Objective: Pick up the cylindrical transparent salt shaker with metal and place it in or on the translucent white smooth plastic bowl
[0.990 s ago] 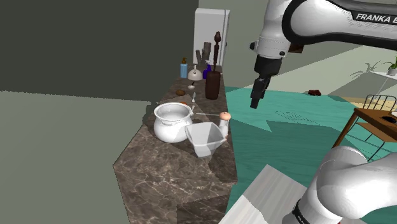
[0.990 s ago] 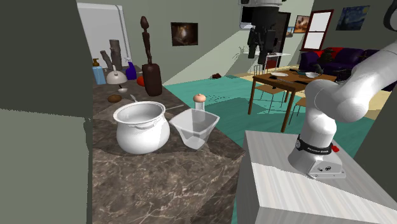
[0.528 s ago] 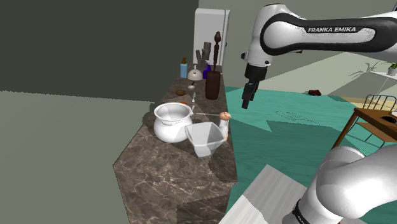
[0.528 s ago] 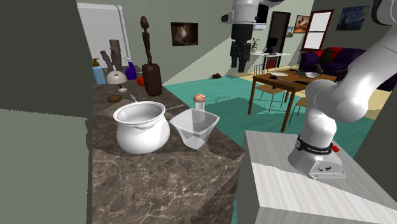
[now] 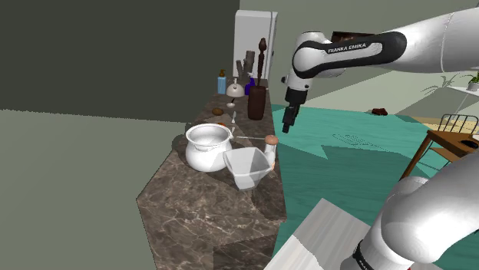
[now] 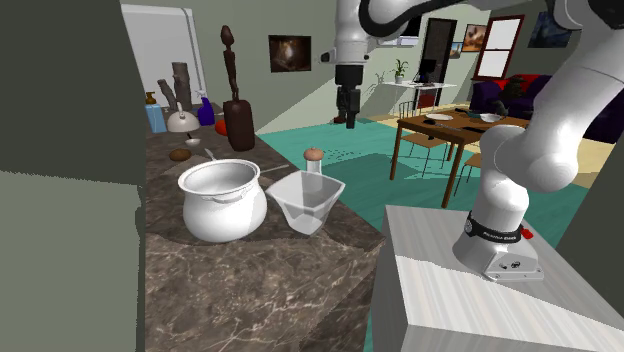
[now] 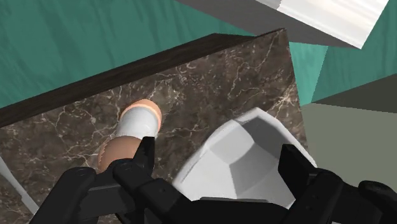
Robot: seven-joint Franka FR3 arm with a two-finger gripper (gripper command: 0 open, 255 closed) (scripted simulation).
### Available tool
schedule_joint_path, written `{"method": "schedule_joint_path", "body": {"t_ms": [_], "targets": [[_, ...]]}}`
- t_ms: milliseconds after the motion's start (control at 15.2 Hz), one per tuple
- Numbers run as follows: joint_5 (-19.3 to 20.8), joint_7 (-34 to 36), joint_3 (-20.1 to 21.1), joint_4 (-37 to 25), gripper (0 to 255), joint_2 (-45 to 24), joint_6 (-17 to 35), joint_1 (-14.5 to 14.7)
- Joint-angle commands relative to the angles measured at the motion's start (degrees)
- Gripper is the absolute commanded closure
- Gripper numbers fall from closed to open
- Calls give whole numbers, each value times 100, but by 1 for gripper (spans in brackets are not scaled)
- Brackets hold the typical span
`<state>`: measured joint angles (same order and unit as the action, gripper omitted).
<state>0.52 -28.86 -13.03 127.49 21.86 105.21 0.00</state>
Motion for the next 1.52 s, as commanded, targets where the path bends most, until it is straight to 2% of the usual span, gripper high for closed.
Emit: {"method": "schedule_joint_path", "body": {"t_ms": [0,594,1122,1452], "targets": [[-105,-294,-184,-174,0,-382,152,-2],[-1022,-1669,-744,-1389,0,-2481,577,-116],[-1136,-1748,-698,-986,0,-2651,1133,-99],[-1136,-1748,-698,-986,0,-2651,1133,-99]]}}
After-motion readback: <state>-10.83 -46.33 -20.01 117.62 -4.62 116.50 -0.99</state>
